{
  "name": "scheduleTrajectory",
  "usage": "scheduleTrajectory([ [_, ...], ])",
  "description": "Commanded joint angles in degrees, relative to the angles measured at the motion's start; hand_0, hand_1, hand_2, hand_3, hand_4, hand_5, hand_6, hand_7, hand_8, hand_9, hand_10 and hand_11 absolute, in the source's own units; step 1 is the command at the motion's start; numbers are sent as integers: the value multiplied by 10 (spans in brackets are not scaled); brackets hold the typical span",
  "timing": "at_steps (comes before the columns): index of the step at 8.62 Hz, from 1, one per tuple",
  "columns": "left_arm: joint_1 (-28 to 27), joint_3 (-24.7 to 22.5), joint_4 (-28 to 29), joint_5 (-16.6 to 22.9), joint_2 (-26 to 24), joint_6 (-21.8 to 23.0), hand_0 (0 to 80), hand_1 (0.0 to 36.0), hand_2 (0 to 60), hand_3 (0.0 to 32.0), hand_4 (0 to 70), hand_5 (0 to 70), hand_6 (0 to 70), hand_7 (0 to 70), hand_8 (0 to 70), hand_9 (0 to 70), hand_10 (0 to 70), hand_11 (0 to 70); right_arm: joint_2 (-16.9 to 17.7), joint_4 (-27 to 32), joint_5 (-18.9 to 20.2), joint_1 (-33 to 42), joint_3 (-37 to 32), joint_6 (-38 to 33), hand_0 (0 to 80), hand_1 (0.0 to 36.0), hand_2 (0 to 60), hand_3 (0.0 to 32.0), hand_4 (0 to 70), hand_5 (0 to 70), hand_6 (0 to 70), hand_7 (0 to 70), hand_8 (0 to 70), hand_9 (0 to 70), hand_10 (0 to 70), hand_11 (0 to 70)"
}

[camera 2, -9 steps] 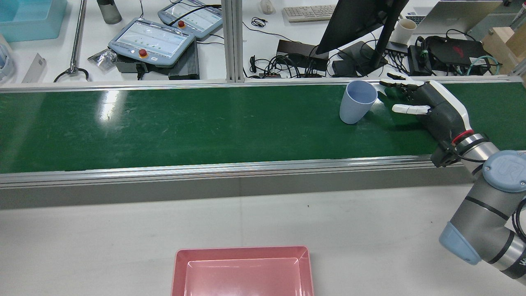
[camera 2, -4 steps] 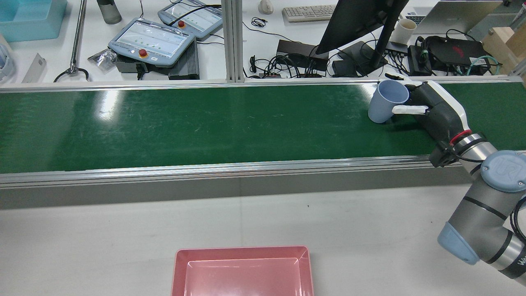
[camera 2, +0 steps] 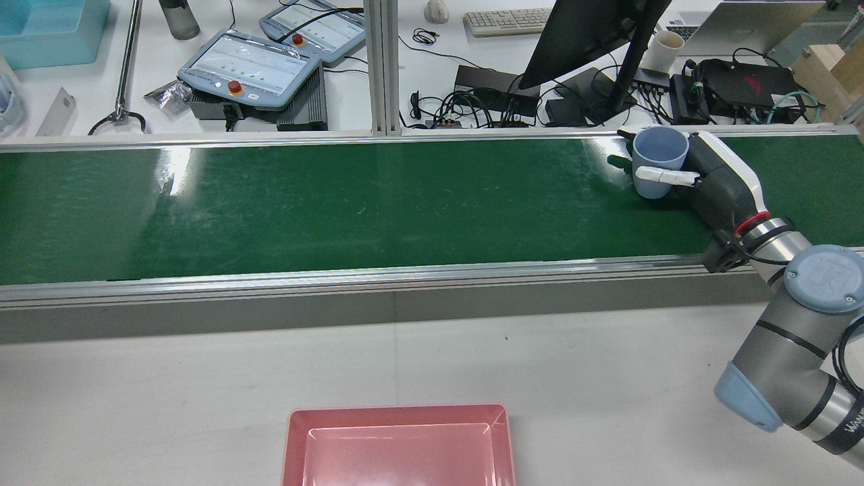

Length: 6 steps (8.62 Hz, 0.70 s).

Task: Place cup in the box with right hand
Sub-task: 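Close the right hand around the light blue cup as it arrives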

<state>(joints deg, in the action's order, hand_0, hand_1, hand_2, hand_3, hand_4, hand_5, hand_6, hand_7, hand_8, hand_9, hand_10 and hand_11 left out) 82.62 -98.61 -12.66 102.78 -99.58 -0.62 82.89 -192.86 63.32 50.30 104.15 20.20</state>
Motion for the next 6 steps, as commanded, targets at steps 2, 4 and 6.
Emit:
scheduleTrajectory([
  [2,0,0,0,0,0,0,0,0,0,0,0,0,0,0,0,0,0,0,0,-1,0,1,-3,-1,540,360,600,0,700,178,441,700,700,700,541,700],
  [4,0,0,0,1,0,0,0,0,0,0,0,0,0,0,0,0,0,0,0,-2,-10,22,37,1,779,360,600,0,700,250,502,700,700,700,675,700],
  [6,0,-1,0,0,0,0,0,0,0,0,0,0,0,0,0,0,0,0,-1,-2,-14,54,103,2,791,360,600,0,700,264,508,700,700,700,682,700],
])
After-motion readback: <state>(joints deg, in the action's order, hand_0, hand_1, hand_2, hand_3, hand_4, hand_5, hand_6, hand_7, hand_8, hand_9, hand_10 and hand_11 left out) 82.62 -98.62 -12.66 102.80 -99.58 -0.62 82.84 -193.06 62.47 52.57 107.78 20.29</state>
